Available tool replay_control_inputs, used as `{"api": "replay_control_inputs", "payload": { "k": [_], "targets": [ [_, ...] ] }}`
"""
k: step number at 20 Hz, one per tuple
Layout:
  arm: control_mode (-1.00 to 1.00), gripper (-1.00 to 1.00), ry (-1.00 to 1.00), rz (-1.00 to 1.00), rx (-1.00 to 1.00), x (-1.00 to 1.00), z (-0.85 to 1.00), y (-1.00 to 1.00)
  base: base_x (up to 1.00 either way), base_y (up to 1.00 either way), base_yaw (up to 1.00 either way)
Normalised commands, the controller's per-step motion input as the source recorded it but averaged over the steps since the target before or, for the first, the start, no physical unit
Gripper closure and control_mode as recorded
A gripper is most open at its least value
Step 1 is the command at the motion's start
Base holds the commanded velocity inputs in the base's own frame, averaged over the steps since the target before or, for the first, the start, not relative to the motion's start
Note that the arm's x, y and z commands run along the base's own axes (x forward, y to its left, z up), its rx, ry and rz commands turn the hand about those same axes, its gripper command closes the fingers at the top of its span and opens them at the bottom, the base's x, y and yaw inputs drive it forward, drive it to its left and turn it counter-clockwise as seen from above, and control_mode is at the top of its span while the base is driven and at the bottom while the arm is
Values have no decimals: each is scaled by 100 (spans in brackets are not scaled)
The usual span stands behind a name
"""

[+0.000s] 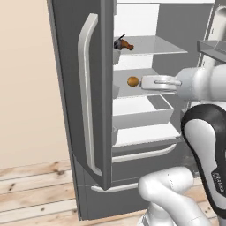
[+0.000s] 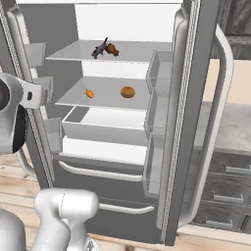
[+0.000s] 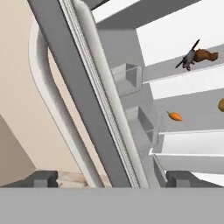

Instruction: Gather the carrot and potato from the fridge and place them on a tray on the dining counter. Then gather the fish and chicken drumstick from the fridge and place them on the other tray.

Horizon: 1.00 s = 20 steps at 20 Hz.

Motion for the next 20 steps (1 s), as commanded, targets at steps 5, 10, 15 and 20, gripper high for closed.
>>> {"api": "replay_control_inputs", "payload": {
  "k": [5, 10, 15, 20],
  "targets": [
    [-100, -100, 19, 0, 20, 59, -1, -69, 0, 0, 0],
    [-100, -100, 15, 0, 21, 93, 0, -30, 0, 0, 0],
    [-100, -100, 10, 0, 21, 100, -5, -2, 0, 0, 0],
    [-100, -100, 14, 0, 20, 100, -11, 9, 0, 0, 0]
  ]
}}
